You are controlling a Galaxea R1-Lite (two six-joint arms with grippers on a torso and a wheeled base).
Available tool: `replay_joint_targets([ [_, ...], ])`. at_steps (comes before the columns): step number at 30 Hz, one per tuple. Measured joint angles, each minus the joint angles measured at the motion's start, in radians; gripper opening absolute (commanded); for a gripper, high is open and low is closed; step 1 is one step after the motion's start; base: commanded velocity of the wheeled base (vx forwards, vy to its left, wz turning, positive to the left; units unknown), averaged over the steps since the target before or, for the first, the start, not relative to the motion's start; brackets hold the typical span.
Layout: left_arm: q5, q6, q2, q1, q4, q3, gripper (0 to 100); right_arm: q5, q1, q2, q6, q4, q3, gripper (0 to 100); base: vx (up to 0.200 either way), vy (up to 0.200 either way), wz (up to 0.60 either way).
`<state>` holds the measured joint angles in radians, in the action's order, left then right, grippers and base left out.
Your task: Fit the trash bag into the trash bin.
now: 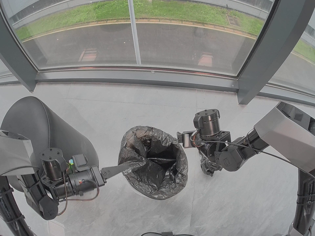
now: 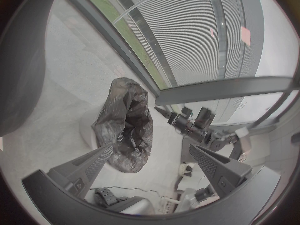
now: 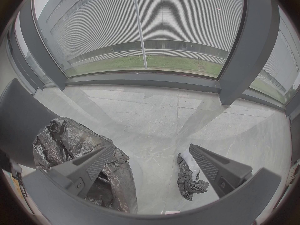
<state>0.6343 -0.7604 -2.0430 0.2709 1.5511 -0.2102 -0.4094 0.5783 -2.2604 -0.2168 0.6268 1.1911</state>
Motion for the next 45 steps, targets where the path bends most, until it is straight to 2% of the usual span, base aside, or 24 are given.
replay_joint_targets([
  [5,-0.239,0.142,-0.006,0.088,0.0,0.062,100,-0.009,-0.001,0.022,0.0,0.054,-0.05,100,0.0,0.0,0.0],
  [8,-0.461,0.231,-0.047,0.164,0.0,0.079,100,-0.013,-0.006,0.034,-0.001,0.123,-0.097,100,0.0,0.0,0.0],
  [14,-0.677,0.354,-0.155,0.271,-0.001,0.072,100,-0.017,-0.018,0.049,-0.016,0.275,-0.187,100,0.0,0.0,0.0],
  [17,-0.706,0.37,-0.201,0.299,0.0,0.055,100,-0.011,-0.03,0.053,-0.026,0.31,-0.222,100,0.0,0.0,0.0],
  [29,-0.71,0.305,-0.236,0.314,0.0,-0.022,100,-0.004,-0.053,0.062,-0.029,0.317,-0.243,100,0.0,0.0,0.0],
  [40,-0.72,0.321,-0.277,0.247,-0.002,-0.097,100,0.001,-0.055,0.057,-0.029,0.32,-0.24,100,0.0,0.0,0.0],
  [45,-0.72,0.329,-0.294,0.229,-0.001,-0.087,100,0.011,-0.056,0.057,-0.03,0.321,-0.24,100,0.0,0.0,0.0],
])
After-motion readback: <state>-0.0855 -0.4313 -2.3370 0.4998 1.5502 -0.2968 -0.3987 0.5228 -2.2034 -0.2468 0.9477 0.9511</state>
